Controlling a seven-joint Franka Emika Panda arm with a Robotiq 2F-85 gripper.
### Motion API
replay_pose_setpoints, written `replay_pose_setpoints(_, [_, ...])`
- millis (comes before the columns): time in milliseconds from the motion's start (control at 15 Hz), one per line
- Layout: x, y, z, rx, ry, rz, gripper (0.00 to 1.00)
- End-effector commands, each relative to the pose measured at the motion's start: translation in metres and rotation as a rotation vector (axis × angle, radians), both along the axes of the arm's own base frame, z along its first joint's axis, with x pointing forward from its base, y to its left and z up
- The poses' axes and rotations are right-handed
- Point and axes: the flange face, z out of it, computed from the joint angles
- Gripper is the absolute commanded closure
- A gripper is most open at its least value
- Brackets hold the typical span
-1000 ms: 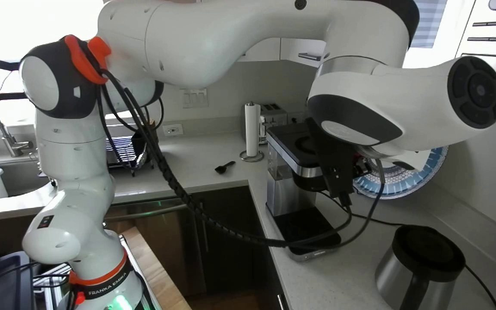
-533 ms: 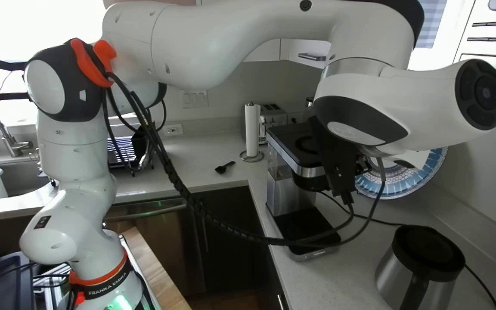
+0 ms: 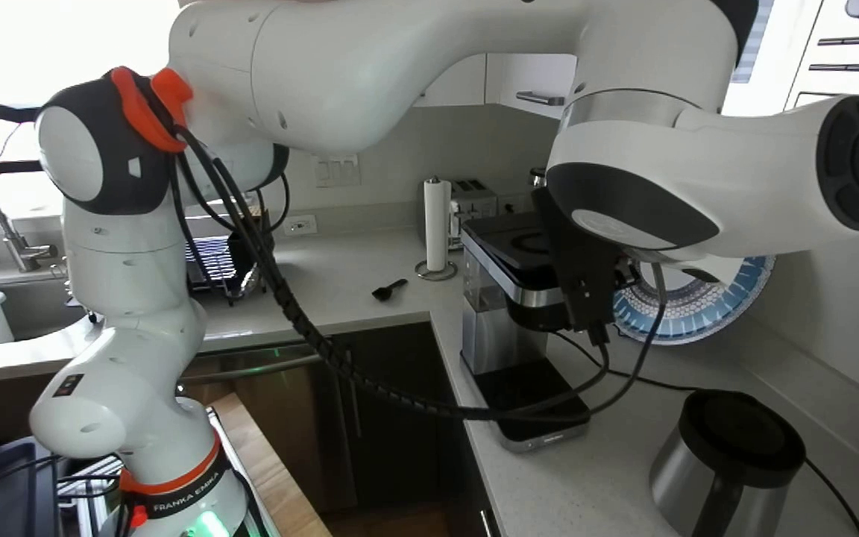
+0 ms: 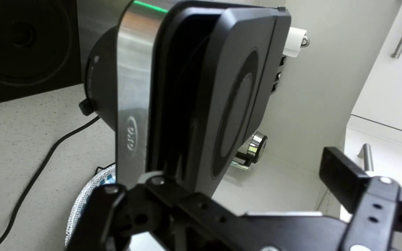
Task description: Open the coffeemaker chamber.
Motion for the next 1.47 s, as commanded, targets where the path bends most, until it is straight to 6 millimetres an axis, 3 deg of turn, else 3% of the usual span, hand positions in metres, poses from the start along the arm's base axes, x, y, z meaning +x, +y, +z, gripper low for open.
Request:
replay_pose_setpoints(0, [-0.007,0.002,0.024,0.033,-0.038,0.007,0.00])
replay_pose_setpoints(733, [0.012,0.036,0.075,0.073,-0.343,0.097,0.00])
replay_pose_setpoints(1400, [0.047,0.088,0.082,0.048,-0.494,0.273,0.00])
